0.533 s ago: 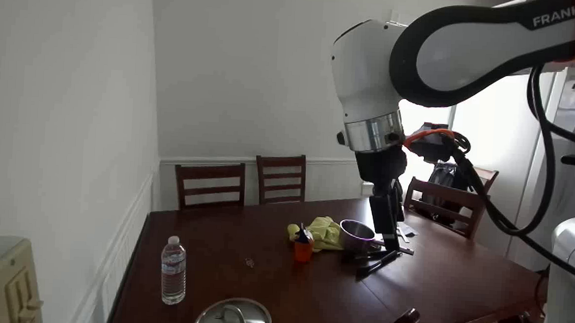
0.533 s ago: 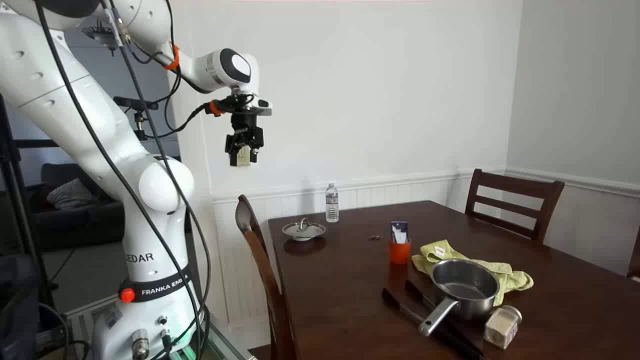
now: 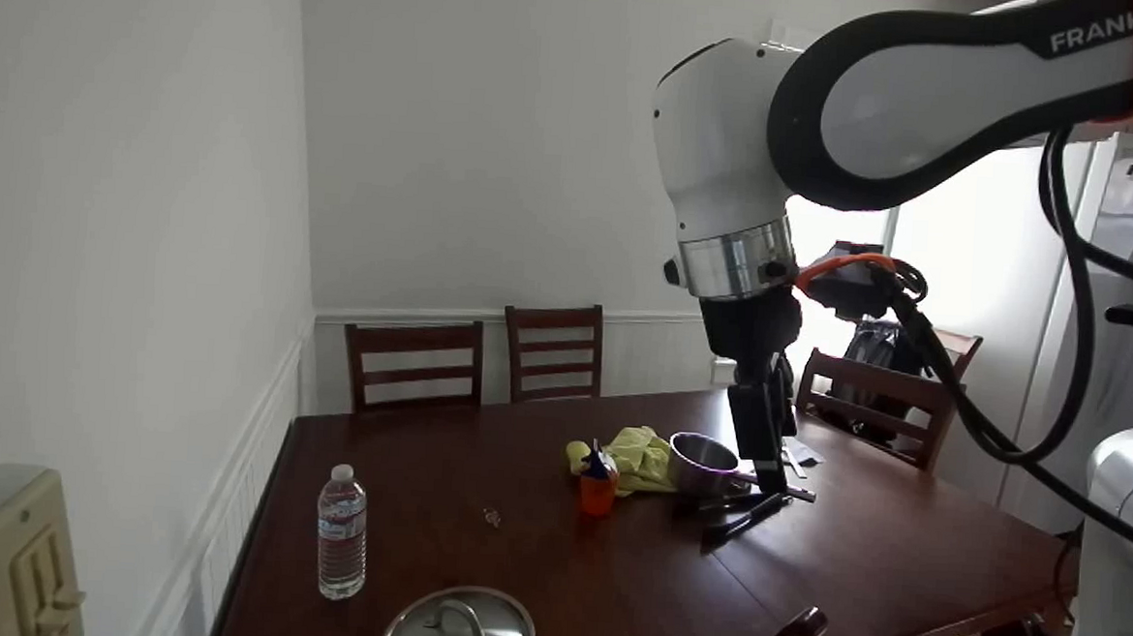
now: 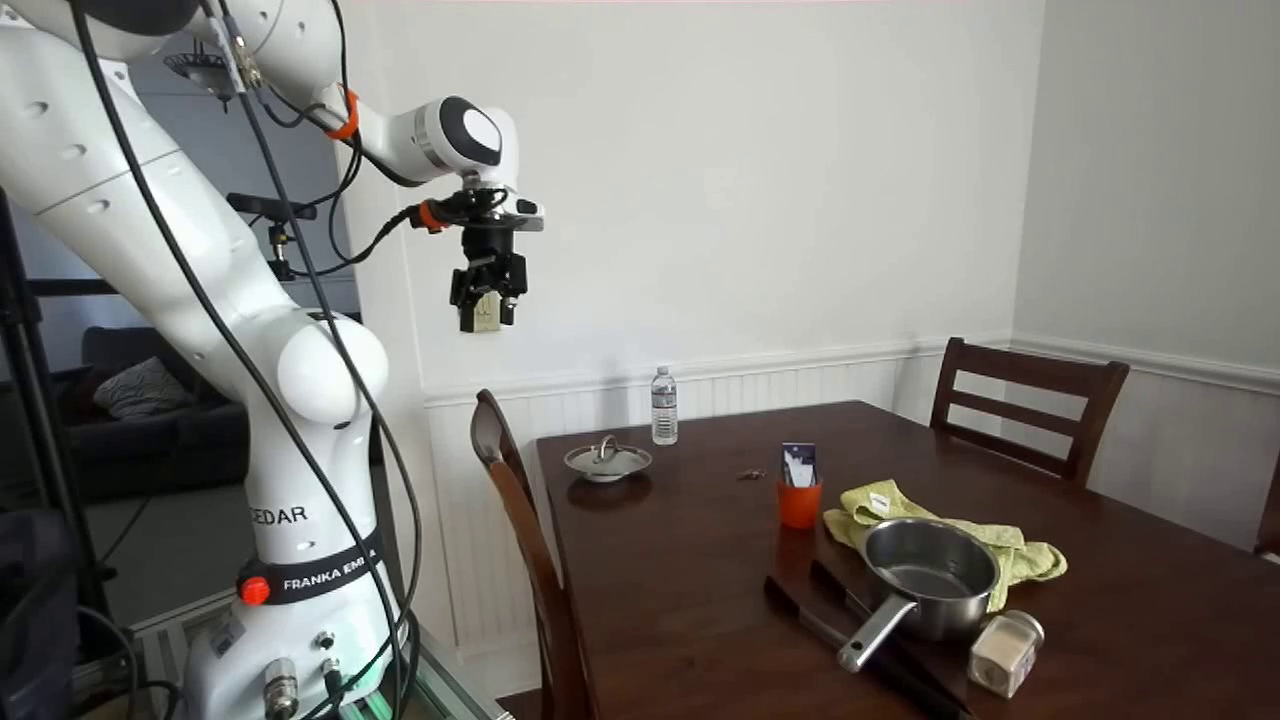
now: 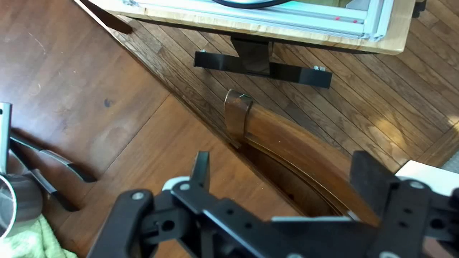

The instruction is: Pick up the silver pot lid and use it to push the key on the table to the right, put the silver pot lid on the table

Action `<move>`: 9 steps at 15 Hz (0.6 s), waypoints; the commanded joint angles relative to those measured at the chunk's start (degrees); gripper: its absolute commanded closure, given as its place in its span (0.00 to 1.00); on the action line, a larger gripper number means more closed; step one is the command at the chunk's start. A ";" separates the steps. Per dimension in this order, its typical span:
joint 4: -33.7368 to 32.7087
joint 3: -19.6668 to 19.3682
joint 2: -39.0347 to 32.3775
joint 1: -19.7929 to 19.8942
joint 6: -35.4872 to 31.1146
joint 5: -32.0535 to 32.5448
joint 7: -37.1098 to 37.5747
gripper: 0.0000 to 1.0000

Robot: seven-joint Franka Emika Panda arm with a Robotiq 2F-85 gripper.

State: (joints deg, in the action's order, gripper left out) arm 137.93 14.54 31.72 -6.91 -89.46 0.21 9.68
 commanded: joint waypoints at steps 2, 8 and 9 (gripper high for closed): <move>-1.78 -4.61 -5.16 2.19 -1.98 1.53 -1.08 0.00; -11.07 -9.55 -23.18 5.22 -11.05 2.28 -4.24 0.00; -11.66 -8.82 -25.27 4.47 -13.34 2.37 -3.50 0.00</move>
State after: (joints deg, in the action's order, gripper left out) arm 132.14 4.06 15.15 -0.72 -99.33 1.64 4.34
